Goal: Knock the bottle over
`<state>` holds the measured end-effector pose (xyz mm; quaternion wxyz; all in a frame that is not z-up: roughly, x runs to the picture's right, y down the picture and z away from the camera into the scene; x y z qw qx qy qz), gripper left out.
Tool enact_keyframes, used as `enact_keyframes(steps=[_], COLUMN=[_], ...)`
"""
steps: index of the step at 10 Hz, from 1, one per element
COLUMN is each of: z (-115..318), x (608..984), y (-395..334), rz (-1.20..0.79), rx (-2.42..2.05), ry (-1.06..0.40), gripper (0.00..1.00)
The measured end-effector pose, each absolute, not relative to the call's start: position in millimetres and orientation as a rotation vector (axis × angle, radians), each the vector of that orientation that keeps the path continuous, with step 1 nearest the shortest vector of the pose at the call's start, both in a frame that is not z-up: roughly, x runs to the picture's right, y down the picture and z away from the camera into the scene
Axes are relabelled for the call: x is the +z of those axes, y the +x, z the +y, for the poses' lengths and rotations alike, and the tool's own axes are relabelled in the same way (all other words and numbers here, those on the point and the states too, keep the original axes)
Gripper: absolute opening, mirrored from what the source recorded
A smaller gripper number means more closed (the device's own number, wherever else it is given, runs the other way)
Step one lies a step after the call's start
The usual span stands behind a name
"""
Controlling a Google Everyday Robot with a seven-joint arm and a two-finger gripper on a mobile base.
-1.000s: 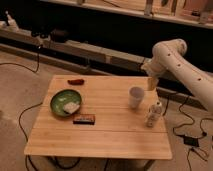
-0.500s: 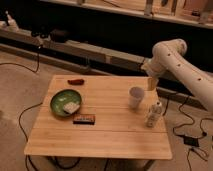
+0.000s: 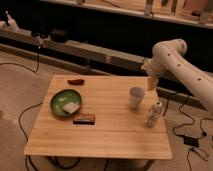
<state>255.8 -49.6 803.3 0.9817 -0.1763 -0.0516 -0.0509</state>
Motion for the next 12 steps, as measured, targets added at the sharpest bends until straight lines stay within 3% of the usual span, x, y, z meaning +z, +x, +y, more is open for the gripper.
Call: enact_keyframes(steps=[10,12], z=[-52.8,-61.0], x=[801.5,794.7], y=[256.8,284.9], rz=[-0.097,-0.014], rx=[-0.107,-0.119], ry=[-0.350,-0.362], gripper=[0.79,0.79])
